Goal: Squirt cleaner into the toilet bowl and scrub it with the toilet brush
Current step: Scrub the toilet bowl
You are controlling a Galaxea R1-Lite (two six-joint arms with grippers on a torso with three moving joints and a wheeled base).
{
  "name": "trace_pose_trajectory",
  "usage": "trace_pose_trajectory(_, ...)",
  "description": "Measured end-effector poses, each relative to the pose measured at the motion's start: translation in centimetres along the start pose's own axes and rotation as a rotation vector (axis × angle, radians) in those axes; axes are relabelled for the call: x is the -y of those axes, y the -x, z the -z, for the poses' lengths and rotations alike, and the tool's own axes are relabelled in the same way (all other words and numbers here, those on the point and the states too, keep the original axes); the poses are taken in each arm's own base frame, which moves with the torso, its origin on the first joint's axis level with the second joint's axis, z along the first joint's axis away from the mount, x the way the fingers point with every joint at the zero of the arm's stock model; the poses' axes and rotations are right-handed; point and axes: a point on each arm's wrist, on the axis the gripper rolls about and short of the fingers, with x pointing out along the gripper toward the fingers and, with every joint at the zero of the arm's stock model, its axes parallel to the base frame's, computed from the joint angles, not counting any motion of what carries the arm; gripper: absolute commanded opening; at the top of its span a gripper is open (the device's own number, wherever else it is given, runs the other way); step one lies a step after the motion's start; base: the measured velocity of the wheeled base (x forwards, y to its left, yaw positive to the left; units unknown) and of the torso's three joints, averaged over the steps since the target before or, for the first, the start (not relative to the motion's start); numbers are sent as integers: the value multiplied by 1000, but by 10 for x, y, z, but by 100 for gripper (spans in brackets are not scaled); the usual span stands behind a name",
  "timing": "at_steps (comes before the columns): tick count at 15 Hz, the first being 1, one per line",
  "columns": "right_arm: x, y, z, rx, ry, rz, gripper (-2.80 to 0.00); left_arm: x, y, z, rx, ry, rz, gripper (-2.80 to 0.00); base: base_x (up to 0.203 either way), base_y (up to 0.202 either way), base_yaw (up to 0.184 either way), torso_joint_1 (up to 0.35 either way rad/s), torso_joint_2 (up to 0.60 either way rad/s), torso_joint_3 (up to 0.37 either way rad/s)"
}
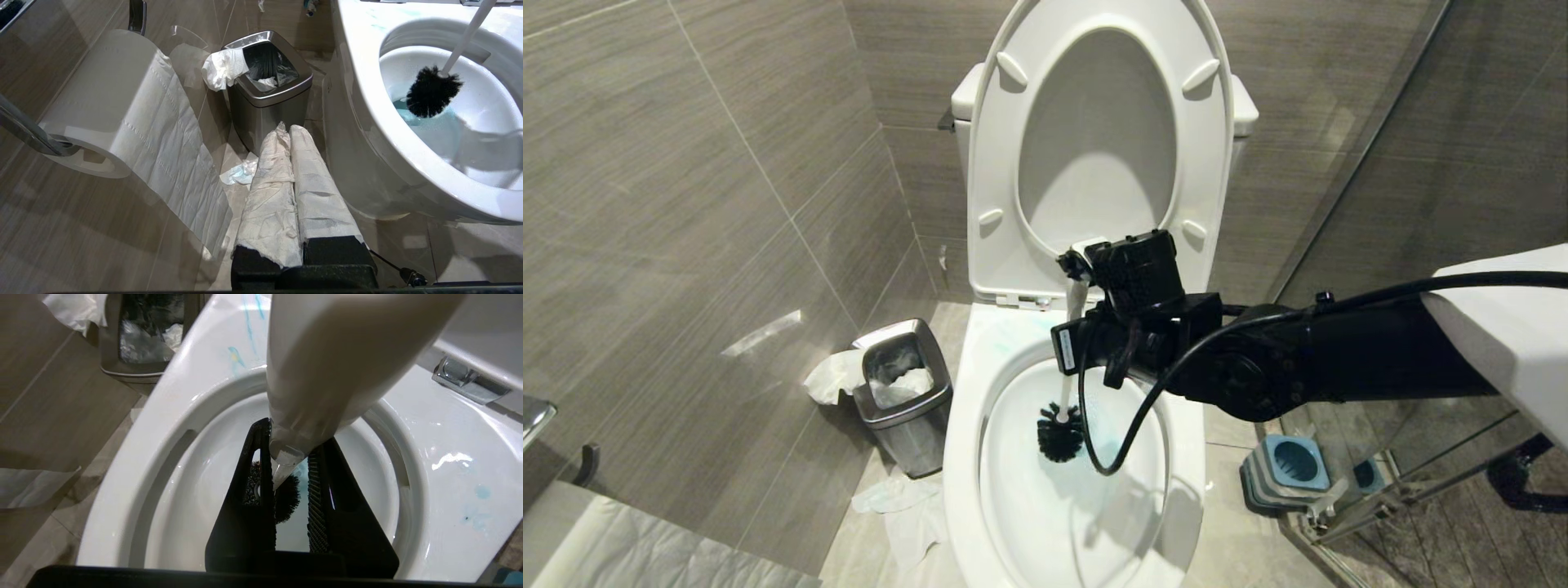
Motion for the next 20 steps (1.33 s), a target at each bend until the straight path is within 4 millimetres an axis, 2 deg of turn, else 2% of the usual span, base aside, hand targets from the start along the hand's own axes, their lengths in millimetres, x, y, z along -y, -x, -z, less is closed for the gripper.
trace_pose_trajectory(5, 2, 46, -15, 41, -4, 4, -280, 0, 0, 0, 0, 0, -1, -280, 0, 0, 0, 0, 0, 0)
trace_pose_trajectory(8, 6, 57, -16, 44, -4, 5, -280, 0, 0, 0, 0, 0, 0, -280, 0, 0, 0, 0, 0, 0)
trace_pose_trajectory(12, 8, 48, -17, 49, -4, 39, -280, 0, 0, 0, 0, 0, -1, -280, 0, 0, 0, 0, 0, 0)
trace_pose_trajectory(20, 14, -3, -22, 71, -7, 117, -280, 0, 0, 0, 0, 0, 0, -280, 0, 0, 0, 0, 0, 0)
